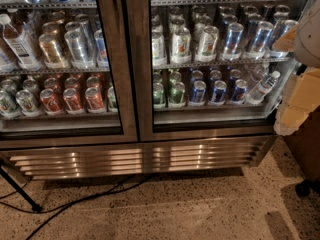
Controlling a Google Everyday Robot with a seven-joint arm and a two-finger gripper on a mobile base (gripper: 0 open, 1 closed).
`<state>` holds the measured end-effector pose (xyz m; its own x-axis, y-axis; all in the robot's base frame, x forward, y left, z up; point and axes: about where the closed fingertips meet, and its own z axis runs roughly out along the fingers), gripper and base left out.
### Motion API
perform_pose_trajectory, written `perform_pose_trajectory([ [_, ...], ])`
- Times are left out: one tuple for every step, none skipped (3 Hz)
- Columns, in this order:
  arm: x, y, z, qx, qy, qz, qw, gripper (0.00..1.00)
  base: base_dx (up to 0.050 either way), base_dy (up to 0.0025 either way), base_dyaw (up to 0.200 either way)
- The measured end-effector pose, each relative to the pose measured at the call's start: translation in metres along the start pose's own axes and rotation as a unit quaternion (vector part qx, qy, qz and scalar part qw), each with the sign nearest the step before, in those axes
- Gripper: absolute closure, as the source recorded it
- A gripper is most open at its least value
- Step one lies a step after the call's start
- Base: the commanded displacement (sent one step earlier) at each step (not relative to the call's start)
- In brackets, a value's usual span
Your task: Open right fridge door
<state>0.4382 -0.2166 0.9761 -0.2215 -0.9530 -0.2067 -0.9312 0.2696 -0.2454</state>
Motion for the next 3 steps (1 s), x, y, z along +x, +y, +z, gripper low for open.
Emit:
perform_pose_trajectory([
  [0.000, 0.000, 0.000, 0.000, 0.000, 0.000, 1.0000, 0.00, 0.000, 0.00000, 0.000],
  [-0.017, 0.004, 0.016, 0.000, -0.021, -0.007, 0.9998, 0.00, 0.000, 0.00000, 0.000],
  [-0.031, 0.008, 0.030, -0.002, -0.038, -0.012, 0.9992, 0.00, 0.000, 0.00000, 0.000],
])
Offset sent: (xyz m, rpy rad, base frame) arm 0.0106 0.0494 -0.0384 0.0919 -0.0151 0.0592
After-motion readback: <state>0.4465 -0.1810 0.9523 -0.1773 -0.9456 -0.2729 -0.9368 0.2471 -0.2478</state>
